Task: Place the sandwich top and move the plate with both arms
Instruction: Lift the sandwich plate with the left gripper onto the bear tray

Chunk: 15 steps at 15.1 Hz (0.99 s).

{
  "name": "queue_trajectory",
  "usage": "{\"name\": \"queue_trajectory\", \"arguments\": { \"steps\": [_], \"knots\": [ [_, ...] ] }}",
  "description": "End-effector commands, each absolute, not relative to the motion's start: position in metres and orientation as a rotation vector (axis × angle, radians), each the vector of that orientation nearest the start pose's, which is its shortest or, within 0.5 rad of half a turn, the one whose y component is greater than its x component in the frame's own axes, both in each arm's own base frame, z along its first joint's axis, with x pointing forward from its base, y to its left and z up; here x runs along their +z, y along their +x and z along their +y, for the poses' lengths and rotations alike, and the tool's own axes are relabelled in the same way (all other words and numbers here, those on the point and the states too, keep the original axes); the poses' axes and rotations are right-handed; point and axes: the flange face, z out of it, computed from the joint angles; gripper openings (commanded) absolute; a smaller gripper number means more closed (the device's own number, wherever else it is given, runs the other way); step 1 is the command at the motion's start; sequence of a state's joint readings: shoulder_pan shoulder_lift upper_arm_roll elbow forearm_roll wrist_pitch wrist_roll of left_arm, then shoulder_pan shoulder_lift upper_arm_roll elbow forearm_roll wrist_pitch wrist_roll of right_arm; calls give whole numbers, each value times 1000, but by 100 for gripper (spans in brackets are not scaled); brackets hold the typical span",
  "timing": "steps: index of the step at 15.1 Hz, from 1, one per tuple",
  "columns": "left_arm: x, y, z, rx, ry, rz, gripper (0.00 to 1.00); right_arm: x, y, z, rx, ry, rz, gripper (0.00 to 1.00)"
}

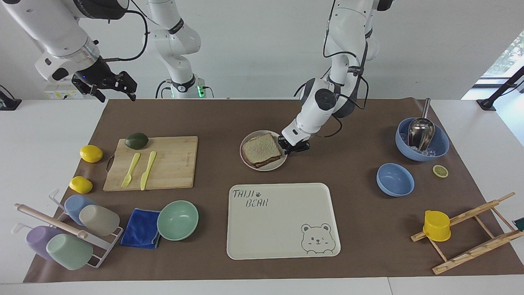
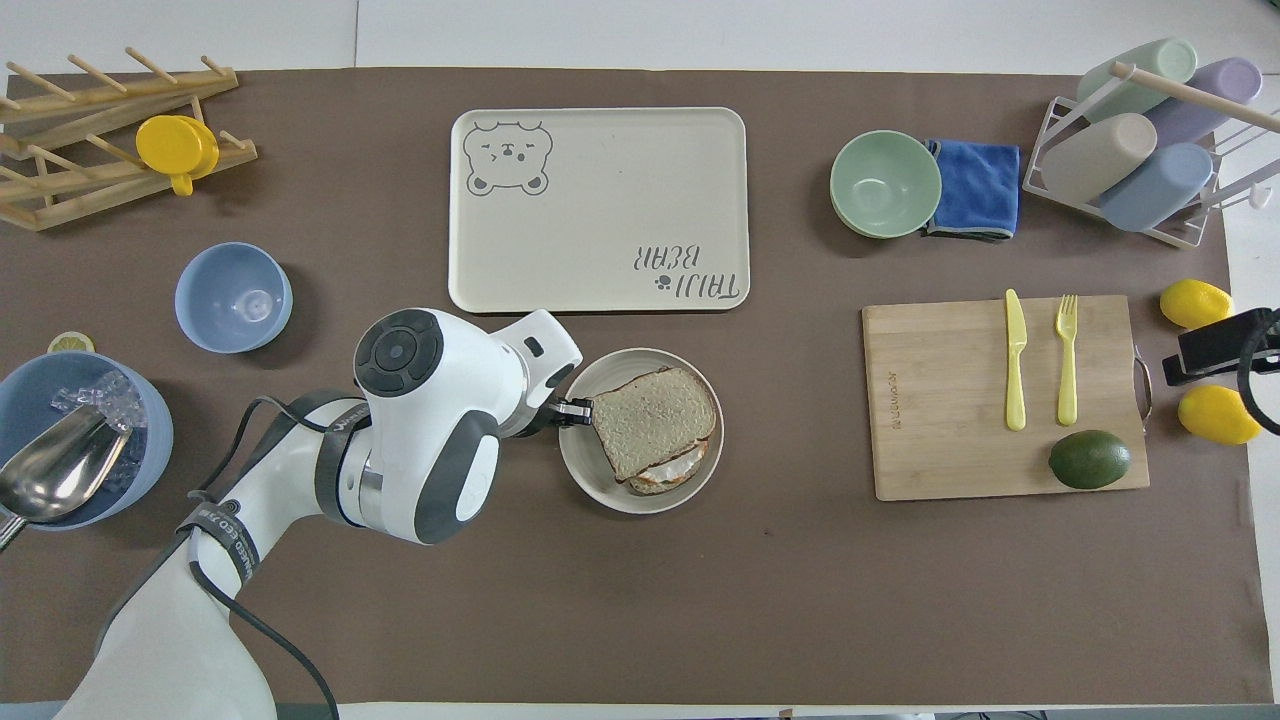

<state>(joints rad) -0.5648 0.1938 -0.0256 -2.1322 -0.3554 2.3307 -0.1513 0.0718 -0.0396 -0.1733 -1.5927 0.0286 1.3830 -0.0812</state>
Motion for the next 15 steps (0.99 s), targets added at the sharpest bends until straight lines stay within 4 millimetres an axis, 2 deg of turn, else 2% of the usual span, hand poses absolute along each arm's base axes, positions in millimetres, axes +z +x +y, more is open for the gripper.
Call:
{"name": "queue_trajectory", "arguments": {
  "steps": [1, 3, 4, 9, 12, 15],
  "knots": [
    [345, 475, -306, 205, -3397, 264, 0, 625, 523, -45, 230, -3085, 28, 100],
    [365, 496, -298, 206, -3429, 208, 0, 625, 524, -45, 228, -3085, 16, 100],
    [374, 503, -300, 203, -3443, 206, 0, 625, 523, -47, 227, -3085, 16, 100],
    [407, 553, -283, 175, -3537, 30, 0, 623, 522, -47, 237, -3084, 11, 100],
    [420, 587, -262, 219, -3571, -60, 0, 624, 522, -48, 234, -3084, 11, 100],
    [423, 628, -260, 267, -3565, -69, 0, 624, 521, -49, 239, -3084, 16, 100]
  ]
}}
